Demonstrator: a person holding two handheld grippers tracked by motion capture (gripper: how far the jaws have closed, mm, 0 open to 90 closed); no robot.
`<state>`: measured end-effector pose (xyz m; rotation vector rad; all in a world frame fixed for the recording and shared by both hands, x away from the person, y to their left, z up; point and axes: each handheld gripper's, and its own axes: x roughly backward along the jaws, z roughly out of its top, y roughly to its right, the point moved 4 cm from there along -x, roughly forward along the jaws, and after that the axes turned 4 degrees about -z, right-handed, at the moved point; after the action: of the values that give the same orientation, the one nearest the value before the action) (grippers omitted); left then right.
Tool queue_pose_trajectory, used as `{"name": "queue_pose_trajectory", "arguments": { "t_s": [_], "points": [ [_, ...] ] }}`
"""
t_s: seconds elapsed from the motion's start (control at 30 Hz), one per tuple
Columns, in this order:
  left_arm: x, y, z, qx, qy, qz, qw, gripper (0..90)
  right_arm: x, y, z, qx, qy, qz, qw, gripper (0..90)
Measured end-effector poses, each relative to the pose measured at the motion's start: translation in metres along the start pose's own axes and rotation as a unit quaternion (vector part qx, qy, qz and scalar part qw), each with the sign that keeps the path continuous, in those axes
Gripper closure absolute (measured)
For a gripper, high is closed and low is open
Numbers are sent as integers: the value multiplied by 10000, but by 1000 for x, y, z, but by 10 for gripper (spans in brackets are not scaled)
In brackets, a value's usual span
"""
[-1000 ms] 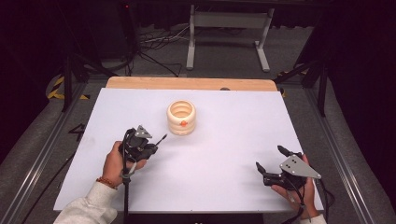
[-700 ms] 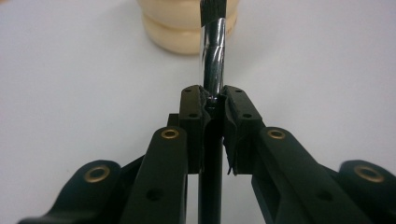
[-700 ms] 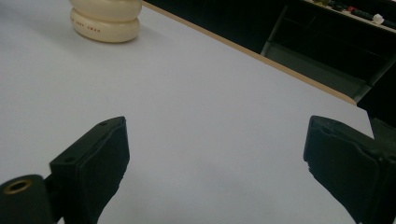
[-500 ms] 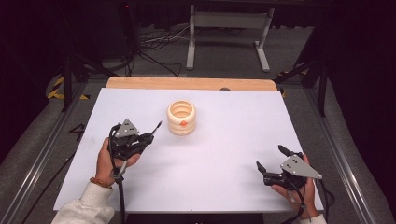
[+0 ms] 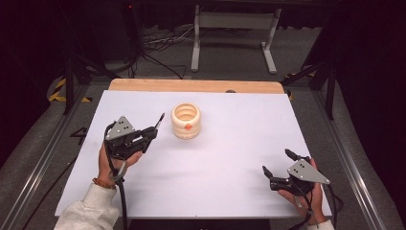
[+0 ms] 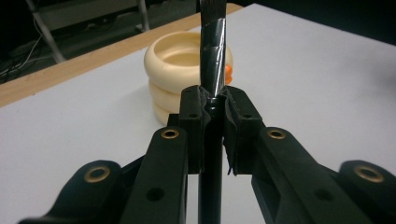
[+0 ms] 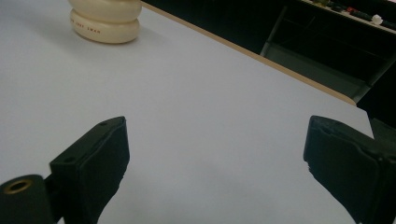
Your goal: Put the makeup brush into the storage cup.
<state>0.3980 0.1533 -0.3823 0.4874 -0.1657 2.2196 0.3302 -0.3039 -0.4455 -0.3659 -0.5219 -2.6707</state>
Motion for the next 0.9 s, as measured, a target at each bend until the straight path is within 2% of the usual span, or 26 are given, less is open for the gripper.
{"name": "queue_pose_trajectory", "arguments": {
  "t_s": [0.27,0.3,0.47,0.9],
  "points": [
    [-2,2,15,-62,485,-137,9987,793,0,0,0,-22,45,20,10000,76],
    [-2,2,15,-62,485,-137,9987,793,0,0,0,-23,41,18,10000,77],
    [-8,4,25,-147,755,-227,9968,793,0,0,0,-12,38,6,10000,77],
    [-29,1,36,-195,1074,-439,9931,793,1,2,0,-37,71,8,10000,77]
  ]
}}
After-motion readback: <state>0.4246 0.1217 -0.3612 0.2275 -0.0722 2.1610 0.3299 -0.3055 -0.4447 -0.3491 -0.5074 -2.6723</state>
